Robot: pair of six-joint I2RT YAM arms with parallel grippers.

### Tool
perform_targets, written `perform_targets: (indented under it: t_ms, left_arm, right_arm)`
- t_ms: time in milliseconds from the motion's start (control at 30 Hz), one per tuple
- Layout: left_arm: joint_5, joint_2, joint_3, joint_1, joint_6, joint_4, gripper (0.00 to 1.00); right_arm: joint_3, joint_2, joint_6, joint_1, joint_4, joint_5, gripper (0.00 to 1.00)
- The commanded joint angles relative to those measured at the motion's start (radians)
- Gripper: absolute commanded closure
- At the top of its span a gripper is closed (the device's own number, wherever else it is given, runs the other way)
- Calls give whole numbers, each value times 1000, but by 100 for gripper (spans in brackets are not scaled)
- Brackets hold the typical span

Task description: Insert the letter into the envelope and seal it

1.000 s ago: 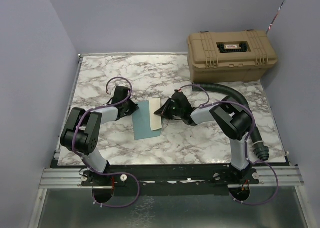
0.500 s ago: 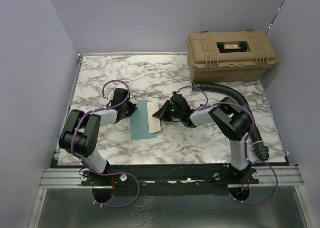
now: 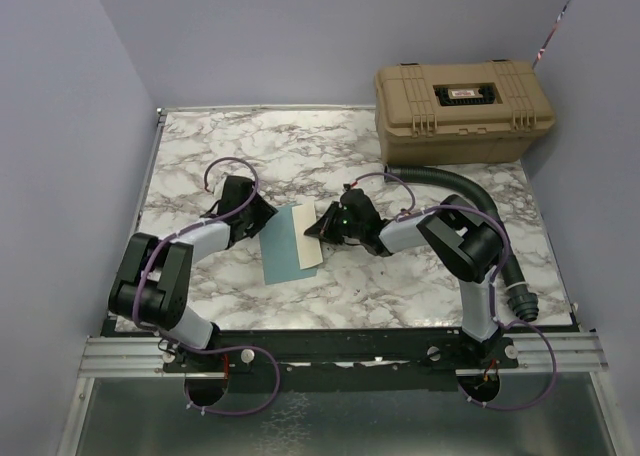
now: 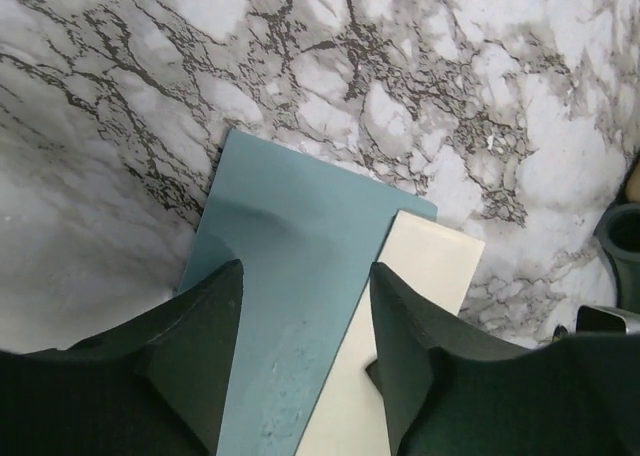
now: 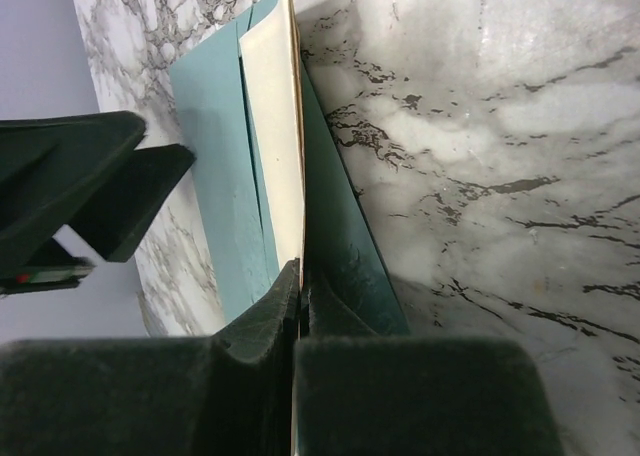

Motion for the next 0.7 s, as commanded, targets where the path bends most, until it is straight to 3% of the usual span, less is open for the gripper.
perform_targets:
  t_ms: [0, 100, 300, 667]
  left_arm:
    - [4, -119, 32, 5, 152, -181, 38]
    - [-37, -214, 15, 6, 190, -304, 25]
    - [68, -264, -96, 6, 173, -429, 23]
    - [228, -143, -156, 5, 122, -399, 43]
  right_arm:
    - [-6, 40, -89, 13, -120, 44, 100]
    - [12, 46, -111, 13, -129, 66, 99]
    - [30, 53, -125, 13, -114, 88, 100]
    - [-14, 58, -122, 21, 2, 114, 100]
